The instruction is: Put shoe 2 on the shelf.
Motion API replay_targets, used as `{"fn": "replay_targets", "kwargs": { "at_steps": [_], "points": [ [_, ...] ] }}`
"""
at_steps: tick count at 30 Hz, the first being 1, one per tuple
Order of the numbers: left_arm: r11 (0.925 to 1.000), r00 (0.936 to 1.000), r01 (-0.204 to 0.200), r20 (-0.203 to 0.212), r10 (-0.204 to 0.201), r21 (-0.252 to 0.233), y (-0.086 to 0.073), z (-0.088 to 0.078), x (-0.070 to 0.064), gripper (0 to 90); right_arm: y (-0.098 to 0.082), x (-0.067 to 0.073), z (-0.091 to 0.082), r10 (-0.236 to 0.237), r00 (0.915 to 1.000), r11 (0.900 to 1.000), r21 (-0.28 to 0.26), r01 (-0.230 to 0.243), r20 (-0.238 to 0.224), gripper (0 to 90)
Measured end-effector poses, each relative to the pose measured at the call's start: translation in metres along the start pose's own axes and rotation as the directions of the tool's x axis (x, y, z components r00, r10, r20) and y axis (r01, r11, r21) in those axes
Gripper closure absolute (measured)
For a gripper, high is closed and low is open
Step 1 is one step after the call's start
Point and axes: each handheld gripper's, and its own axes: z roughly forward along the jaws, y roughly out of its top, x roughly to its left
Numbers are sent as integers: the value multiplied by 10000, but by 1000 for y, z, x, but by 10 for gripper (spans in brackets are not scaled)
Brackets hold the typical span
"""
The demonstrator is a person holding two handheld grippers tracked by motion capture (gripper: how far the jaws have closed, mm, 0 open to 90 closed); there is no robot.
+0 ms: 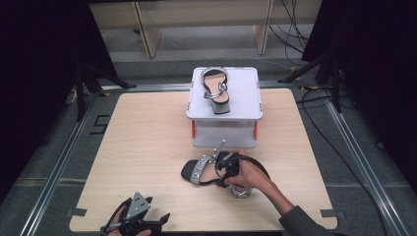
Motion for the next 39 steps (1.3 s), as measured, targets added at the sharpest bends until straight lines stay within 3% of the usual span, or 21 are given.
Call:
{"fn": "replay_targets", "kwargs": {
  "at_steps": [1, 2, 3, 4, 9, 10, 12, 14, 16, 17, 18, 21, 22, 25, 29, 31, 34, 39],
  "points": [
    [10000, 10000, 0, 0, 0, 0, 0, 0, 0, 189, 0, -2, 0, -242, 9997, 9997, -82, 241, -72, 351],
    [9988, 9988, -494, -36, 494, 22, 1, 1, 2, 190, -1, -2, -1, -220, 9998, 9997, -78, 220, -5, 378],
    [9995, 9995, -320, -47, 320, 58, 0, 0, 1, 192, -2, -2, -2, -113, 9998, 9999, -98, 112, -144, 380],
    [9988, 9988, -477, -64, 477, 109, 0, -1, 2, 195, -2, -4, -1, -208, 9991, 9997, -160, 203, -360, 381],
    [9995, 9995, -323, -67, 323, 30, 1, -1, 1, 195, -1, -1, -2, -74, 10000, 10000, -55, 74, -57, 391],
    [10000, 10000, -21, -3, 21, -57, 0, -1, -1, 195, -1, -1, -2, -74, 10000, 10000, -55, 74, -57, 391],
    [9993, 9993, -365, -21, 365, -43, 1, -1, 1, 197, -1, 1, -2, 96, 9999, 9999, -58, -97, -67, 393],
    [9994, 9994, -337, -25, 337, -18, 1, -2, 1, 197, -1, 1, -2, 6, 10000, 10000, -82, -5, 40, 394],
    [9999, 10000, 65, 3, -64, -156, 0, -2, -1, 198, -1, 1, -3, 140, 9999, 9998, -127, -140, 27, 395],
    [9999, 10000, 52, -2, -52, -164, 0, -2, -1, 198, 0, -2, -4, -271, 9996, 9992, -293, 273, 73, 396],
    [9994, 9994, -335, -46, 334, -65, 1, -3, 2, 198, 0, 1, -6, 129, 9999, 9996, -246, -130, -18, 396],
    [9993, 9994, -353, -38, 352, -92, 1, -3, 1, 200, 0, 1, -11, 313, 9994, 9989, -333, -317, -134, 400],
    [9999, 10000, 88, -11, -89, -145, 0, -2, -1, 200, 1, 2, -15, 275, 9996, 9987, -425, -274, 20, 403],
    [9996, 9996, -285, -88, 285, -24, 0, -1, 2, 200, 3, 5, -23, 559, 9984, 9976, -411, -558, 20, 404],
    [9999, 9998, -146, -122, 146, 10, 0, -1, 1, 201, 5, 5, -30, 224, 9997, 9967, -788, -215, 112, 406],
    [9991, 9990, -434, -85, 434, -16, 1, -1, 3, 202, 7, 7, -40, 222, 9997, 9952, -952, -211, 100, 407],
    [10000, 9999, 80, -94, -80, -45, 0, -1, 0, 202, 10, 8, -51, 199, 9998, 9951, -972, -197, 13, 407],
    [10000, 10000, 6, -30, -6, -43, 0, 0, -1, 202, 19, 7, -72, 178, 9996, 9935, -1125, -155, 197, 409]
  ]
}}
